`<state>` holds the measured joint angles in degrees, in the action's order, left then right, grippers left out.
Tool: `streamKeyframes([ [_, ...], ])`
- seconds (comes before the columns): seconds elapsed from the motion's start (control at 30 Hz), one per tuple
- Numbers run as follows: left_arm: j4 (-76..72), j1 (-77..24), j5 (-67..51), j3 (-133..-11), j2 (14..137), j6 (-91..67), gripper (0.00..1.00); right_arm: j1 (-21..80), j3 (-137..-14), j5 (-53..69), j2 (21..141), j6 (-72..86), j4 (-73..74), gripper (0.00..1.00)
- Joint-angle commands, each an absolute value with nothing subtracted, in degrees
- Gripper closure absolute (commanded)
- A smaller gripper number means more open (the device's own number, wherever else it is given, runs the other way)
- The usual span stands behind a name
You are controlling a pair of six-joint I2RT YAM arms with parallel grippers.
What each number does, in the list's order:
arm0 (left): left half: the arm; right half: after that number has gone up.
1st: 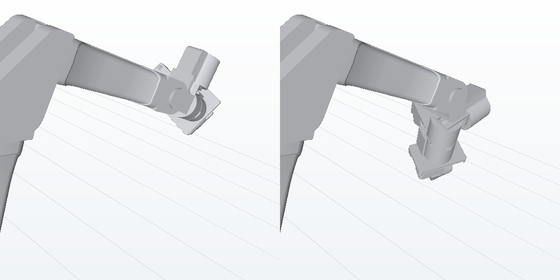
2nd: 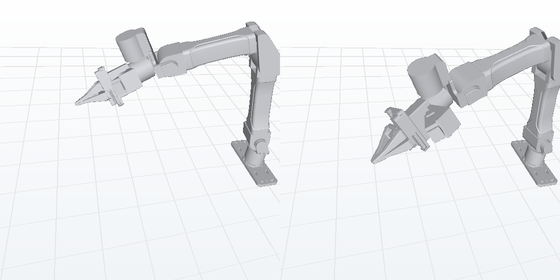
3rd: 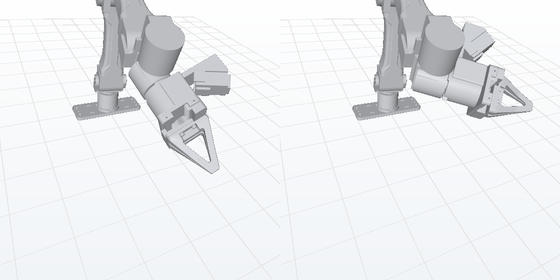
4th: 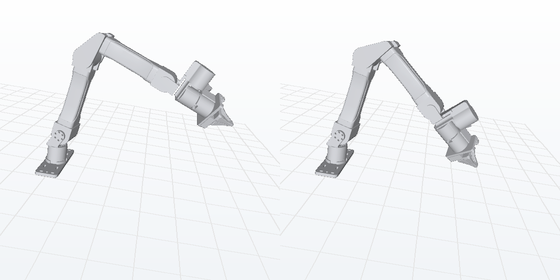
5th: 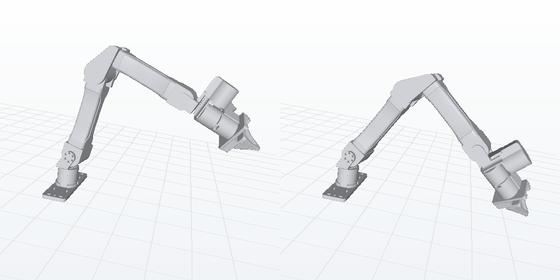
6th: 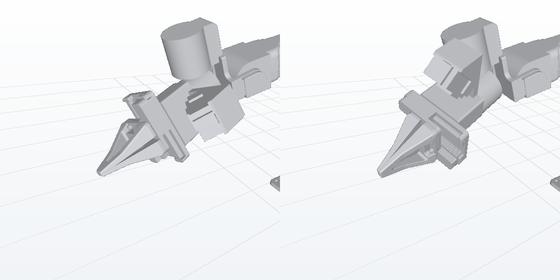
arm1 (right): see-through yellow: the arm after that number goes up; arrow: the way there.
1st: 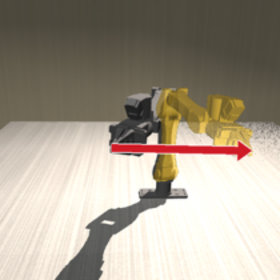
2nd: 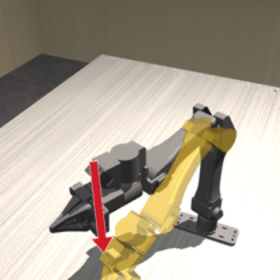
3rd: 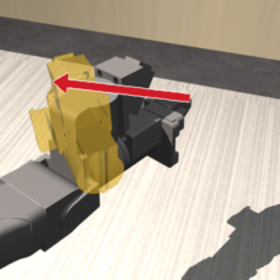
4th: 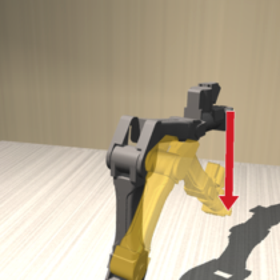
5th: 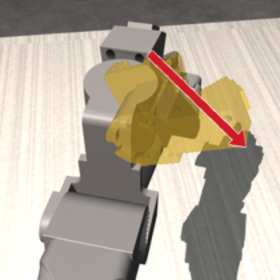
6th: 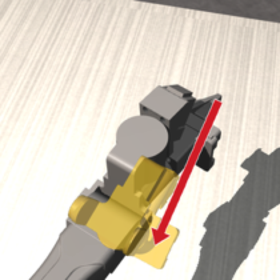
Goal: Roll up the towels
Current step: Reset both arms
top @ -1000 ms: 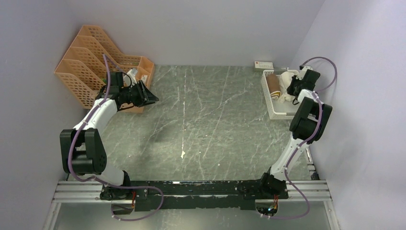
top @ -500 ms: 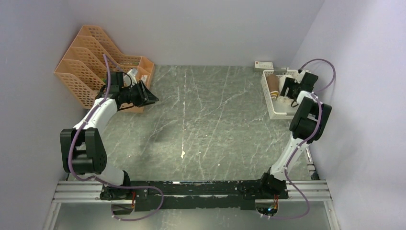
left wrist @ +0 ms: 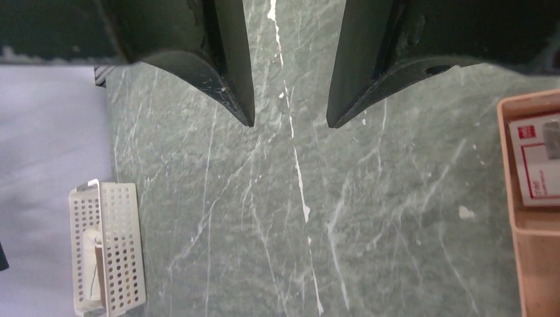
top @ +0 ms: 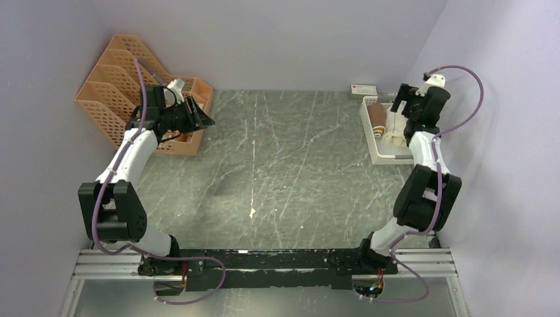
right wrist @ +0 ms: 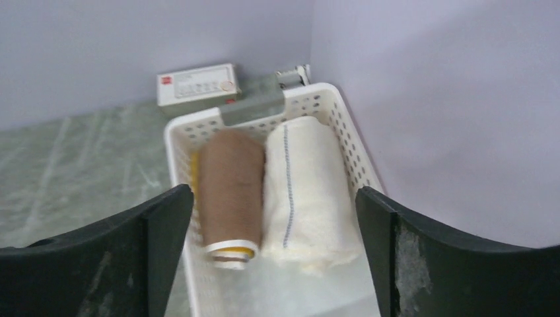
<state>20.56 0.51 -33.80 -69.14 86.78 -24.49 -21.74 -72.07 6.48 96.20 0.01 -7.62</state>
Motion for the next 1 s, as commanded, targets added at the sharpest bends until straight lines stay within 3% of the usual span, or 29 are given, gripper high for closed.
streamKeyframes([
  [0.0,20.6,0.1,-31.8,-72.7,83.1,-18.6,0.42,-17.7,-66.6,4.2,87.6,2.0,-9.9,0.01],
  [0.1,17.3,0.1,-33.5,-71.9,81.0,-16.6,0.37,-9.9,-62.3,0.2,80.8,2.3,-9.6,0.0],
  [0.23,12.9,0.1,-32.4,-68.6,78.0,-15.0,0.23,1.8,-55.3,4.4,74.5,10.2,-11.5,0.0],
  [0.27,12.2,0.1,-31.5,-68.0,77.4,-14.4,0.17,3.8,-53.3,5.7,72.7,12.5,-12.9,0.0],
  [0.3,11.2,0.1,-31.0,-67.2,76.7,-13.7,0.02,5.9,-51.2,5.4,71.6,15.6,-14.3,0.0],
  [0.43,8.1,-0.4,-29.2,-64.3,74.1,-10.2,0.01,12.7,-47.0,2.9,69.2,25.0,-12.0,0.0],
  [0.63,-3.5,-1.7,-25.1,-54.3,69.8,-9.3,0.01,18.5,-40.7,-0.6,66.1,26.6,-12.2,0.0],
  [0.97,-10.1,-1.8,-24.6,-50.7,71.0,-9.7,0.01,18.5,-50.6,-3.1,75.9,20.0,-11.2,0.0],
])
